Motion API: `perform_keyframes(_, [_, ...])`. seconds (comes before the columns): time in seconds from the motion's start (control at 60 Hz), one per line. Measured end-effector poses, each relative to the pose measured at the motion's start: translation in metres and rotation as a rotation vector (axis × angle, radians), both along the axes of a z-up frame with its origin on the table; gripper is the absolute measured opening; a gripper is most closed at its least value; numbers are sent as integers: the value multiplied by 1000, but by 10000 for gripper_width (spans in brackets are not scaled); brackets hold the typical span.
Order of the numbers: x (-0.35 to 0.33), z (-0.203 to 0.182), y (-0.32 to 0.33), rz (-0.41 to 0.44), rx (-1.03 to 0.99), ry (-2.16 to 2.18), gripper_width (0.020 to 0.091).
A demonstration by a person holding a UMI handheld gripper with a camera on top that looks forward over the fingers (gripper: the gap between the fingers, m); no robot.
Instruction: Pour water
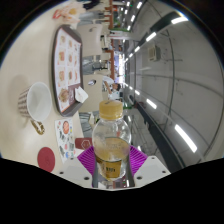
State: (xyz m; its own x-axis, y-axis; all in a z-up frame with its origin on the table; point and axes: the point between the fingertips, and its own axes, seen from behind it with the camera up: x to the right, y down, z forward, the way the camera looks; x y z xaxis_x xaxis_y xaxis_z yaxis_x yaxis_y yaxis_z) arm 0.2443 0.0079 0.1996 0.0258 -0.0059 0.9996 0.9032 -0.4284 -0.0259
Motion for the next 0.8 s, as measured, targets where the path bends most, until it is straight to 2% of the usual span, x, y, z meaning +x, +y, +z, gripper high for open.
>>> perform_keyframes(0.25, [-35, -31, 32, 135, -133, -510, 405])
perform_keyframes(0.433, [-34, -56, 39, 153, -207, -566, 406])
perform_keyframes(0.6, [-31, -45, 32, 144, -168, -331, 405])
perform_keyframes(0.8, [-17, -20, 15, 107, -49, 398, 406])
